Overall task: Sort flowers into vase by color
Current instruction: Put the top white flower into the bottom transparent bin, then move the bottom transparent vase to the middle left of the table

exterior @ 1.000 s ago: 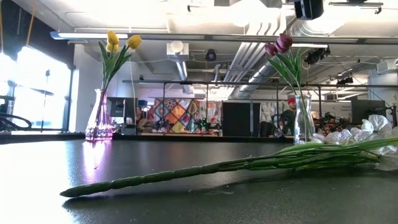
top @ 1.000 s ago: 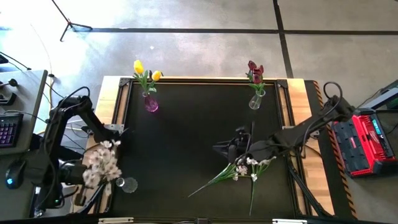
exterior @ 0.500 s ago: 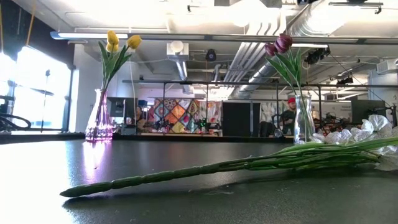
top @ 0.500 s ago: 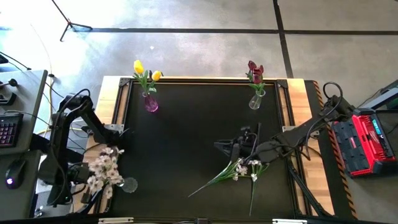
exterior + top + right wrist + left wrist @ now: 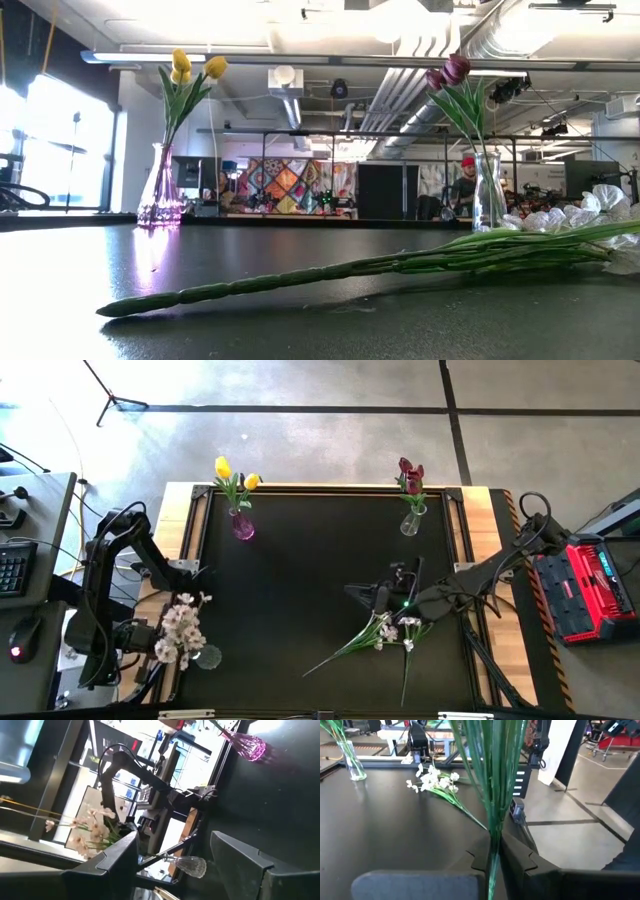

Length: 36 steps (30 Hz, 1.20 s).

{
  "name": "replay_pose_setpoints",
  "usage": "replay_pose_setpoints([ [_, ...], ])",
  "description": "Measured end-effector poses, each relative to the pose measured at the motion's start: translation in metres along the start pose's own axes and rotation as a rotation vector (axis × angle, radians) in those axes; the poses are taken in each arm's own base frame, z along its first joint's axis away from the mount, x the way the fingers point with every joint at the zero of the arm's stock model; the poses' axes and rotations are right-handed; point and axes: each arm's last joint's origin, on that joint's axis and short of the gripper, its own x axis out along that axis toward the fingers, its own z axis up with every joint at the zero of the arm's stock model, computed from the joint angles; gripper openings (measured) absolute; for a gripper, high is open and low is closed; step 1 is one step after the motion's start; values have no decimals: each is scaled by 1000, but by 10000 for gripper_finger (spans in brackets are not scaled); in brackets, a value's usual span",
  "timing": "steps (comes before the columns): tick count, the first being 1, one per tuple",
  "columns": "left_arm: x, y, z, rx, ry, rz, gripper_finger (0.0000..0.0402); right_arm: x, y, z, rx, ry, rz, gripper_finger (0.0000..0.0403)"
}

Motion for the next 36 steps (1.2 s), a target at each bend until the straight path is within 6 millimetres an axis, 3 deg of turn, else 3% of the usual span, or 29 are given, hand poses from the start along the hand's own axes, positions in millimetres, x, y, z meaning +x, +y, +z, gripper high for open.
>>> replay_pose_setpoints([
  [9,0,1,-5,-72,118,33,59,-5,3,-2,15,-43,8,235],
  [19,-8,0,-12,-92,83,-30,62,-4,3,-2,11,-59,1,235],
  [26,-13,1,-14,-121,185,-25,70,-4,3,-2,-7,-60,1,235],
  [36,-16,4,-12,-121,333,-16,148,-4,2,-2,-8,-62,-1,235],
])
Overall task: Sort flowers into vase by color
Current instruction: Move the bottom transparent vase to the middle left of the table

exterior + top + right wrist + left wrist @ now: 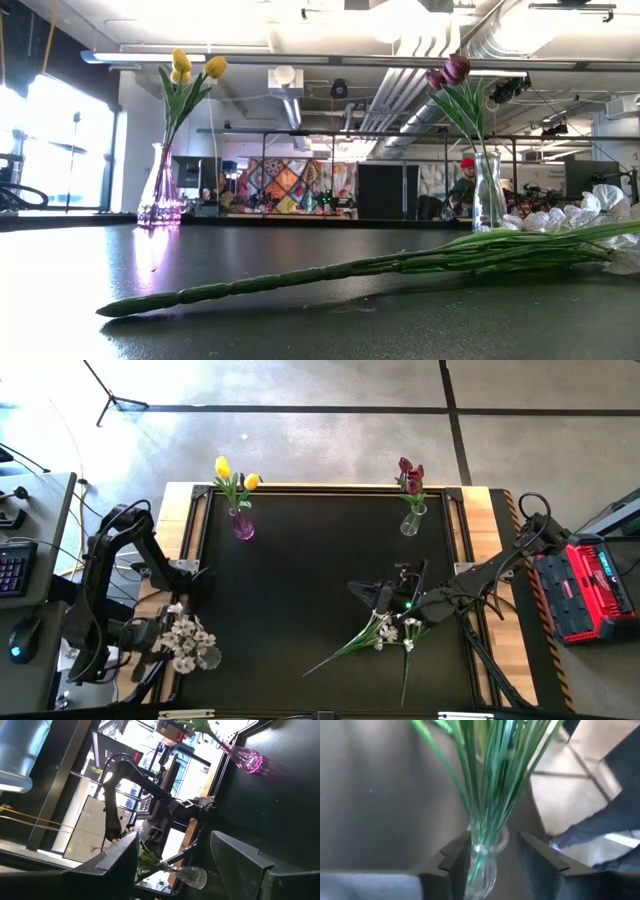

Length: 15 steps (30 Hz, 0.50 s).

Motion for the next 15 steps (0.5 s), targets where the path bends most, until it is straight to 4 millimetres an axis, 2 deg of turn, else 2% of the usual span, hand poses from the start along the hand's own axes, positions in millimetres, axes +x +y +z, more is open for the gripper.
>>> replay_pose_setpoints([
  [9,2,0,-2,-6,32,20,229,0,0,0,-8,-21,-8,235],
  [15,7,-5,-9,14,42,58,248,0,0,1,-26,-39,-13,235],
])
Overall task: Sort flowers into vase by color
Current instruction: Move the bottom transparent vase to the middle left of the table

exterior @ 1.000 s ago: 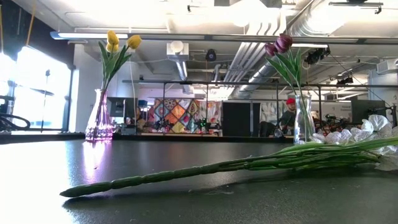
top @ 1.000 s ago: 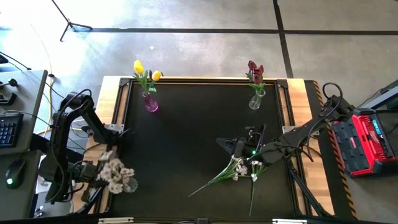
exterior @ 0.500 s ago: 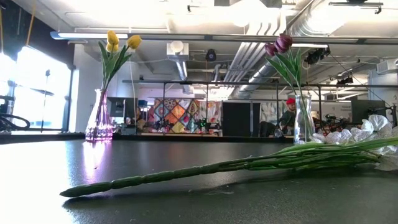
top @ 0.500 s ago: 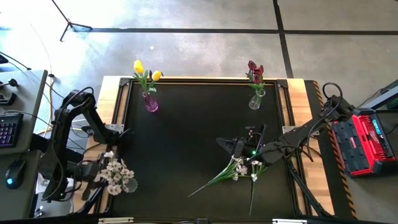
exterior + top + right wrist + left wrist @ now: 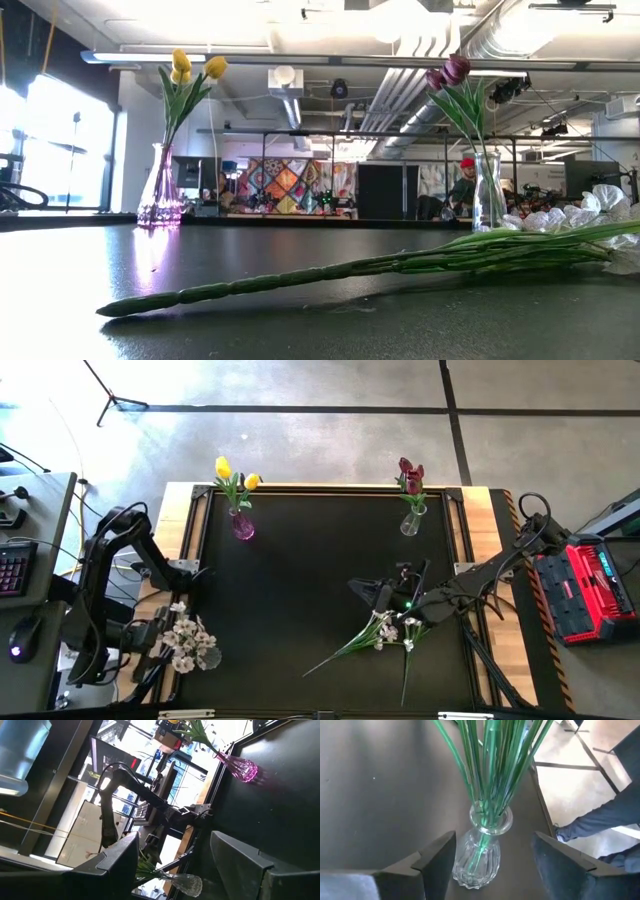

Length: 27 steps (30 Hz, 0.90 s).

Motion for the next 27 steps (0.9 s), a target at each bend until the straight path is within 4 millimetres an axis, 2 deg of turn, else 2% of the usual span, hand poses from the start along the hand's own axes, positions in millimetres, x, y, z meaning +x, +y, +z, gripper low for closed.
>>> replay_pose_setpoints([
  [6,5,0,-2,-19,-27,24,244,0,0,0,0,-5,-1,235],
  [14,8,5,-3,-110,60,43,241,1,3,2,-7,-26,13,235],
  [19,10,19,11,-143,91,117,241,2,5,4,-14,-45,25,235],
  [21,5,24,21,-171,103,111,241,3,6,5,-17,-53,31,235],
  [27,-1,36,31,-129,140,83,241,5,5,2,-38,-49,35,235],
])
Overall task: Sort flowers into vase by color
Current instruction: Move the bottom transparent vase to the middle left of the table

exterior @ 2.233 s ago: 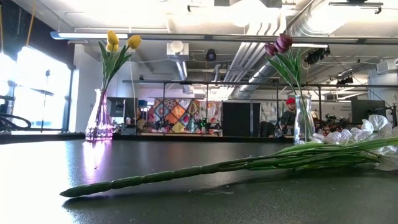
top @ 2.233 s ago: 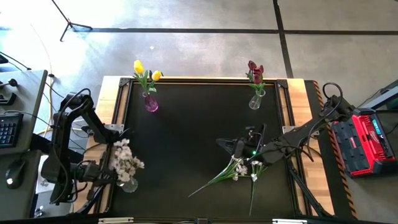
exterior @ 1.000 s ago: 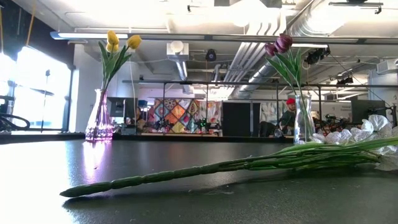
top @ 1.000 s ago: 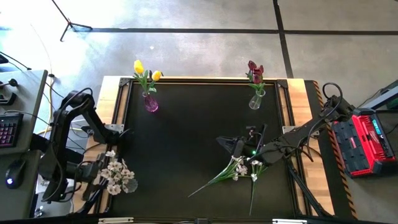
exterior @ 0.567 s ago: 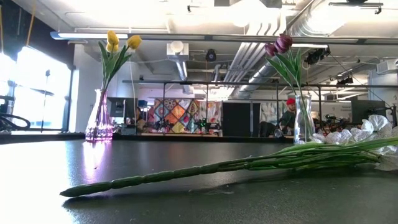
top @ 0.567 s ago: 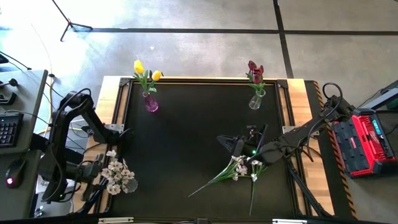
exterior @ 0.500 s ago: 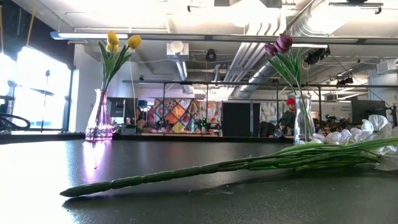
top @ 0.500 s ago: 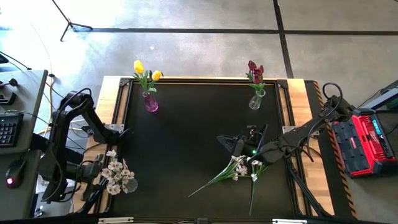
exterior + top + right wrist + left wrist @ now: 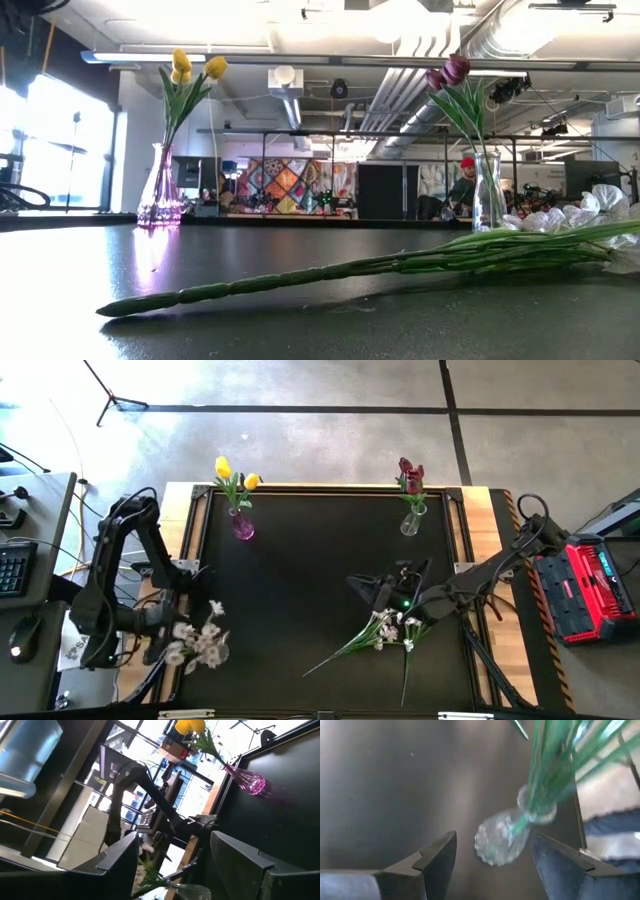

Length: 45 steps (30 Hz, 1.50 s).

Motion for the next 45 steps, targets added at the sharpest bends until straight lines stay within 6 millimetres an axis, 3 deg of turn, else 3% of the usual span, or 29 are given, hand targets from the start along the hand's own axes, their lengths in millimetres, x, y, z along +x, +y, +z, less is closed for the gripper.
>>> replay_pose_setpoints([
  [5,-1,-4,-3,88,69,-42,241,3,-2,-6,-9,7,-2,235],
  [9,1,-13,-5,152,24,-89,241,5,-5,-11,-11,20,-2,235],
  [18,17,-12,6,38,106,46,241,7,-5,-13,5,7,6,235],
  [26,26,-29,12,37,166,-54,241,7,-2,-12,0,-2,22,235],
  [36,39,-26,26,-33,146,14,241,7,-2,-12,-26,-8,19,235],
  [45,46,-34,33,-17,132,-34,241,7,-2,-12,-35,7,27,235],
])
